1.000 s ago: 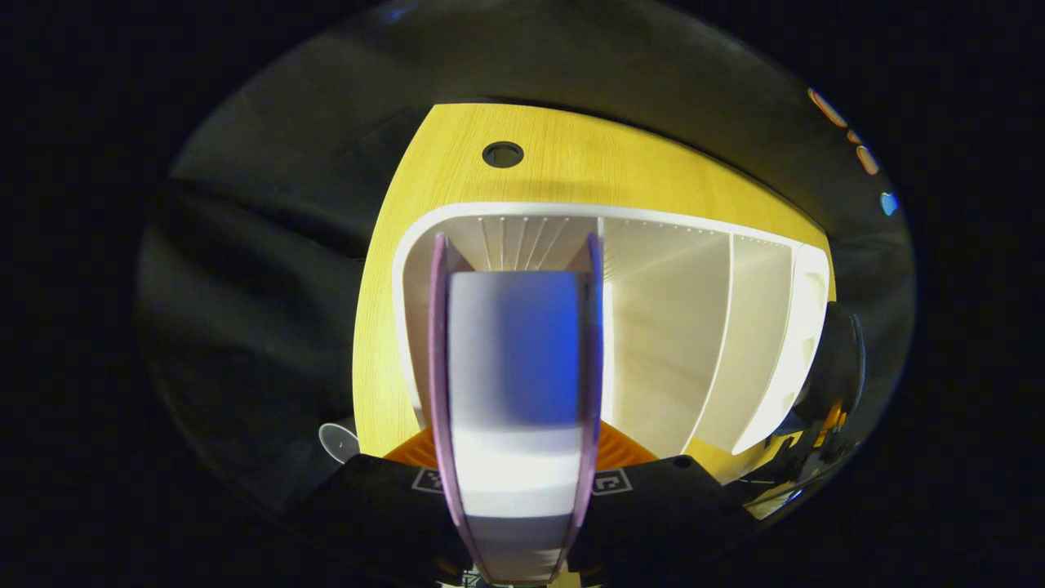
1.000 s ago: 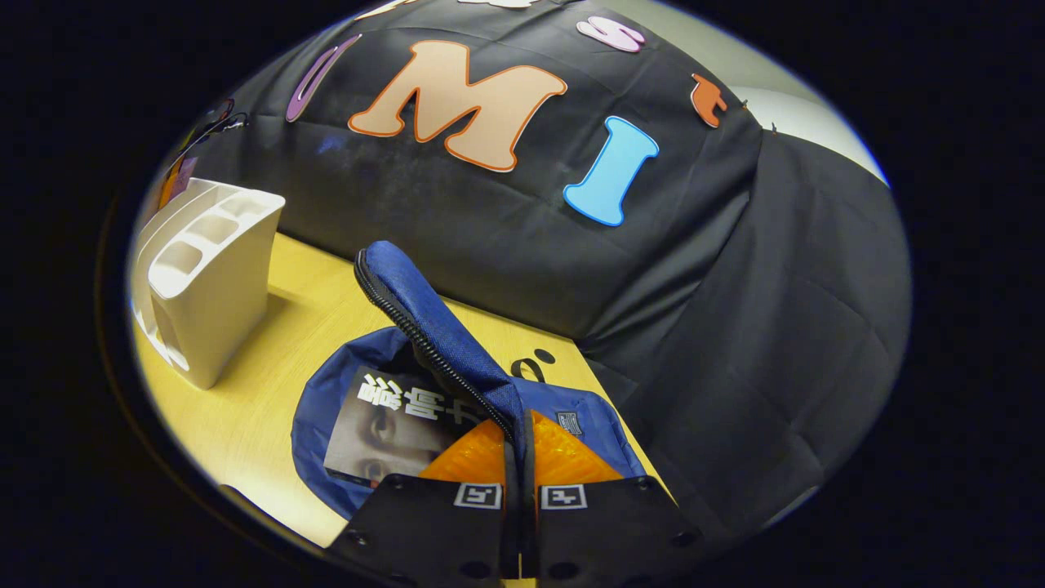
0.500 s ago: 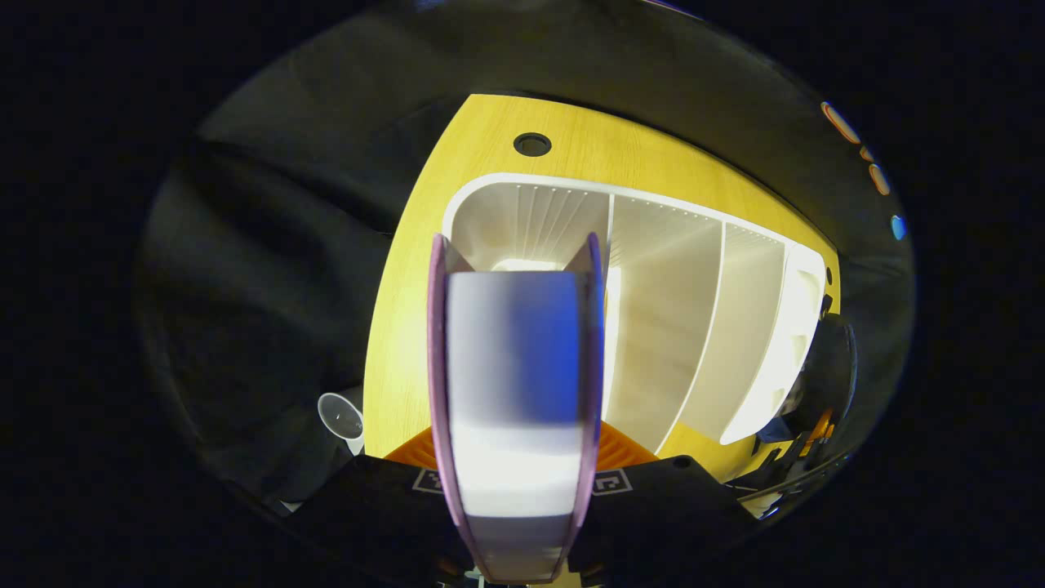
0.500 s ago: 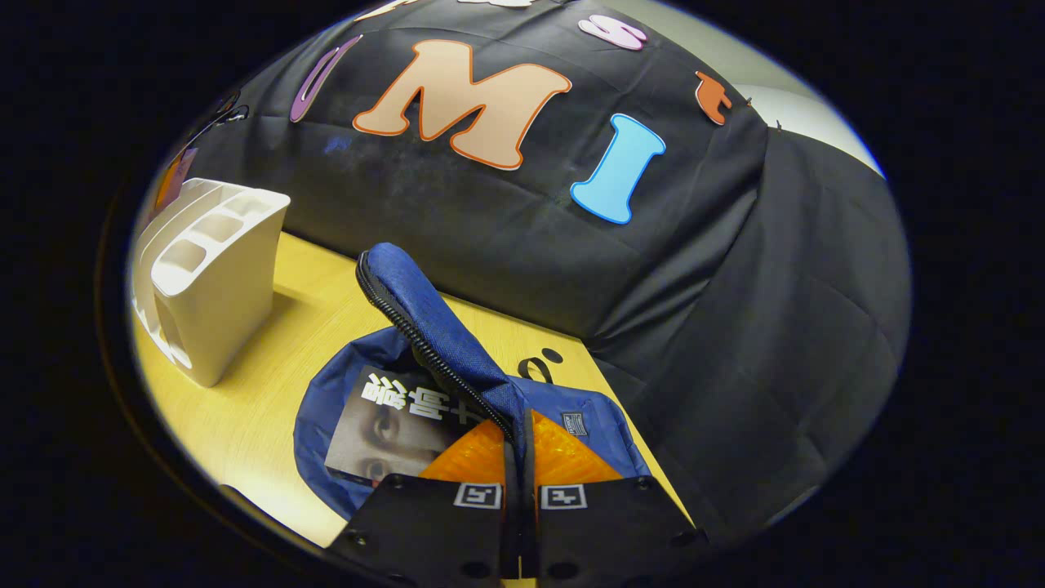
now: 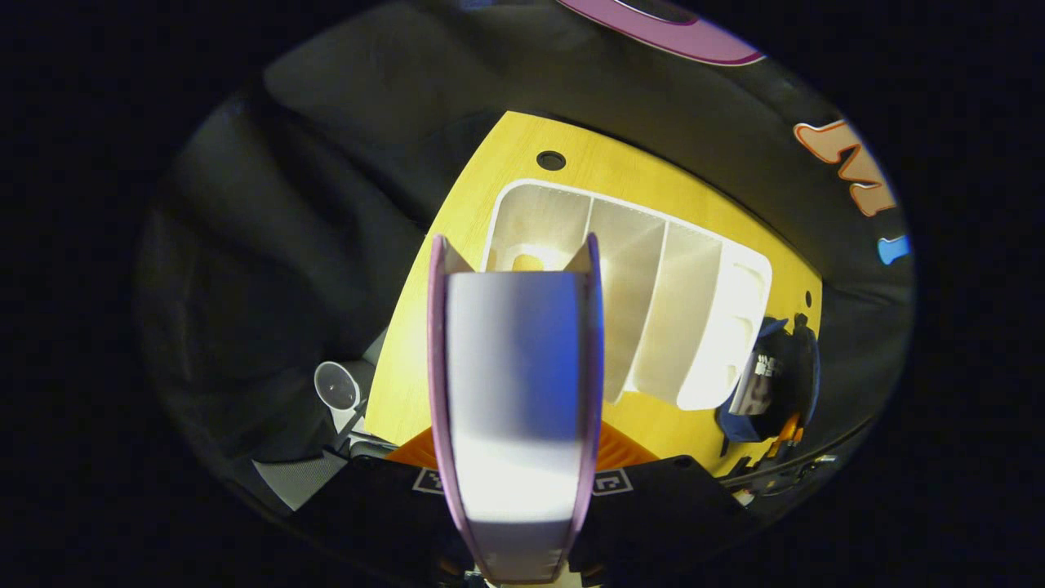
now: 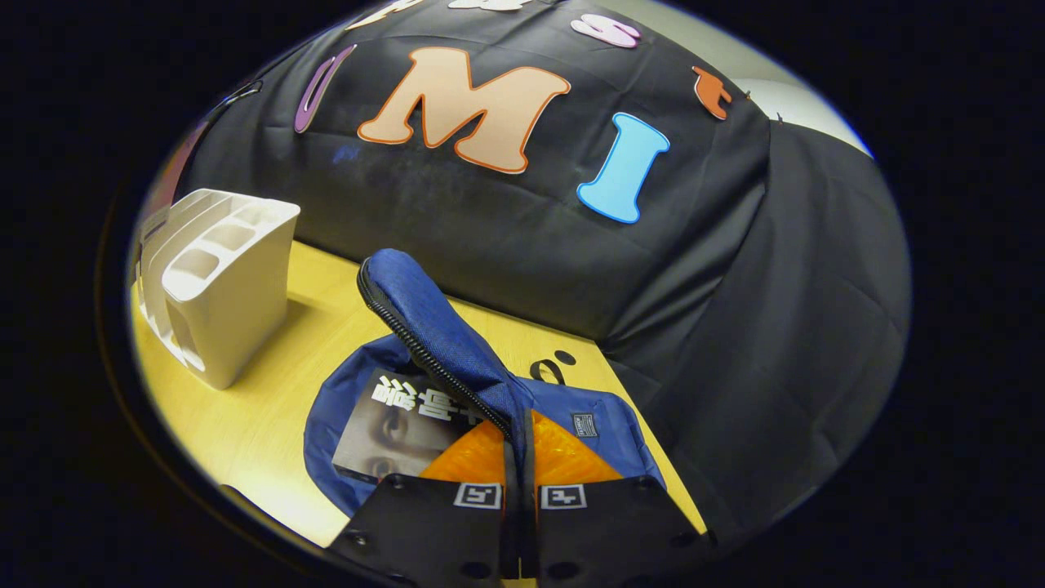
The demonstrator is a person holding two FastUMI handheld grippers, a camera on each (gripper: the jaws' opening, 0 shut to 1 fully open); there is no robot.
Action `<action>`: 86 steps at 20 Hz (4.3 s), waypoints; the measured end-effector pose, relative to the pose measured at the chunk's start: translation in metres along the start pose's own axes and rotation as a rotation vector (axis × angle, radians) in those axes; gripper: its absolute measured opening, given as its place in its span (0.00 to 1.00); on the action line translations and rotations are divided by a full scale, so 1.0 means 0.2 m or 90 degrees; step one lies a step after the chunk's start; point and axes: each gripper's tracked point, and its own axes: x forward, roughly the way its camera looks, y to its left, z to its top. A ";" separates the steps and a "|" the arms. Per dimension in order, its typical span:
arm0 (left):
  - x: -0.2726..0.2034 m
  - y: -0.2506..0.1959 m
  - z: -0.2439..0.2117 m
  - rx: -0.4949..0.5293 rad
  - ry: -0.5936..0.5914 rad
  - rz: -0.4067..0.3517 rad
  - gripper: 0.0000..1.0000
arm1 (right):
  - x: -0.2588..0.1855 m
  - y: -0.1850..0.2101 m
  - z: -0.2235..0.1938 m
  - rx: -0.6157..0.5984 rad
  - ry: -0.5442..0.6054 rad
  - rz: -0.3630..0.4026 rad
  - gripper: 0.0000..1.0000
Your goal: Open the schoolbag, grab two books from the bookshelf and put them into the schoolbag.
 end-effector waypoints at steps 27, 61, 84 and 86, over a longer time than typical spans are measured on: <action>-0.11 -1.56 -0.28 0.059 -0.136 -0.439 0.39 | -0.01 -0.07 -0.01 0.040 -0.024 0.102 0.02; 1.03 -2.77 -0.62 -0.020 0.007 -0.747 0.39 | -0.04 0.06 0.00 0.117 -0.075 0.210 0.04; 0.80 -2.30 -0.63 0.167 -0.192 -0.482 0.97 | -0.04 0.06 -0.06 0.195 -0.036 0.232 0.04; 0.71 -2.19 -0.64 0.175 -0.224 -0.464 0.97 | -0.06 0.08 -0.08 0.204 -0.024 0.246 0.11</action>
